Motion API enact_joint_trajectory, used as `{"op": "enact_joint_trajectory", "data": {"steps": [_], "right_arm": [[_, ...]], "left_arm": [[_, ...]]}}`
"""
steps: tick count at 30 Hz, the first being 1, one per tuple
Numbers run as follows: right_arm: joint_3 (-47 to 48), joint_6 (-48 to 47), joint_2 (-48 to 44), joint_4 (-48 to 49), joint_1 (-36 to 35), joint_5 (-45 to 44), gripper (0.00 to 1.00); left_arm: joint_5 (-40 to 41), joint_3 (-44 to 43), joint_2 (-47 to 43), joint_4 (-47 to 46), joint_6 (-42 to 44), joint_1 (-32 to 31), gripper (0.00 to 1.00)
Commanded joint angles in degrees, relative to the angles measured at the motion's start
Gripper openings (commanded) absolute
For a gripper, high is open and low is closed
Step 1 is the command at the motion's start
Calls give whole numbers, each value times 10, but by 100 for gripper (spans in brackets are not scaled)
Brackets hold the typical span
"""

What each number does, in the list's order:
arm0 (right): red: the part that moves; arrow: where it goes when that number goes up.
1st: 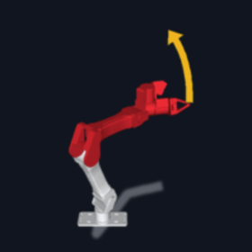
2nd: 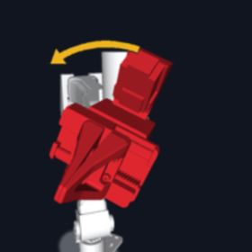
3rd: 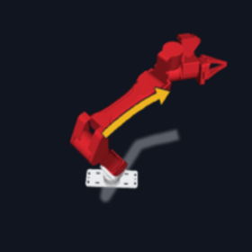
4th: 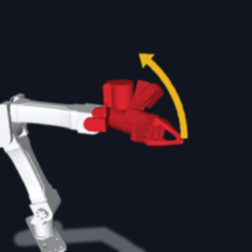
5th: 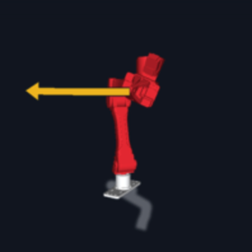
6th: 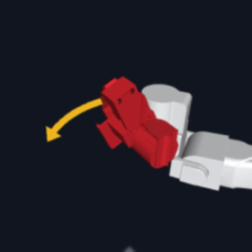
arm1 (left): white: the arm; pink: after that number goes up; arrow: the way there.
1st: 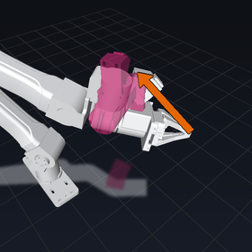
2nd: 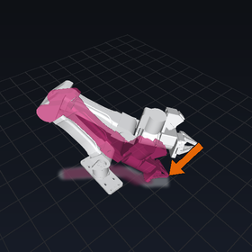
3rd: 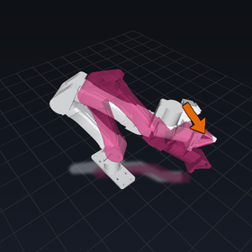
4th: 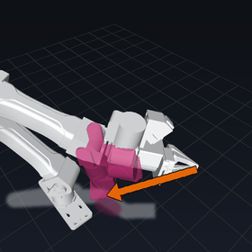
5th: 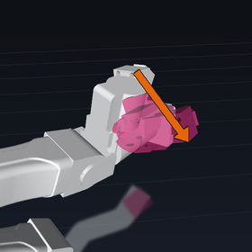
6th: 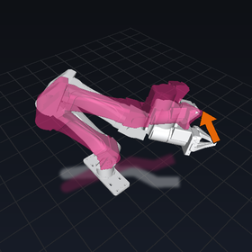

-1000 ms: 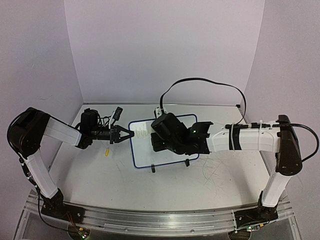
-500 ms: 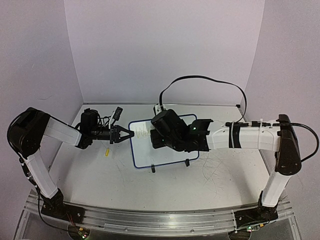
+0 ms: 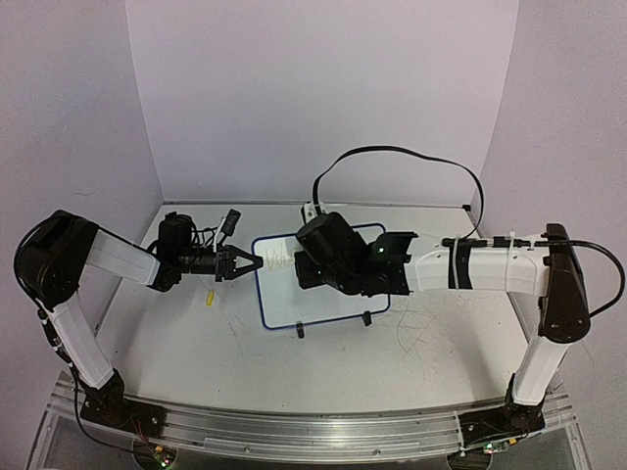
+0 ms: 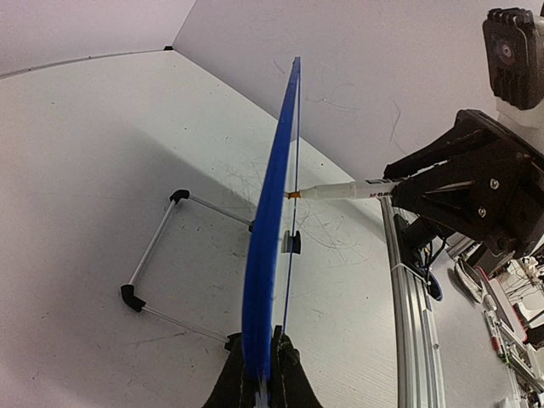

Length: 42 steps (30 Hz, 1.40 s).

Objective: Write a sentence on the whiteboard

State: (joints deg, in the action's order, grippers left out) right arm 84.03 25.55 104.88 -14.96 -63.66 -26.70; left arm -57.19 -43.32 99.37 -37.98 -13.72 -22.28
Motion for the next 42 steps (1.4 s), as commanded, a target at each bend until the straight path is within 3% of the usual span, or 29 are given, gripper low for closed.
{"op": "enact_joint_trajectory", "data": {"steps": [1, 12, 21, 42], "right_arm": [[12, 1, -9, 7, 16, -51, 0], [-28, 16, -47, 18, 17, -54, 0], [-140, -9, -125, 139, 12, 12, 0], [-75, -2, -63, 95, 17, -19, 0]], "left_arm": [[30, -4, -4, 32, 32, 4, 0], [32, -1, -3, 33, 33, 4, 0], [32, -1, -2, 33, 33, 4, 0], [32, -3, -3, 35, 33, 4, 0]]}}
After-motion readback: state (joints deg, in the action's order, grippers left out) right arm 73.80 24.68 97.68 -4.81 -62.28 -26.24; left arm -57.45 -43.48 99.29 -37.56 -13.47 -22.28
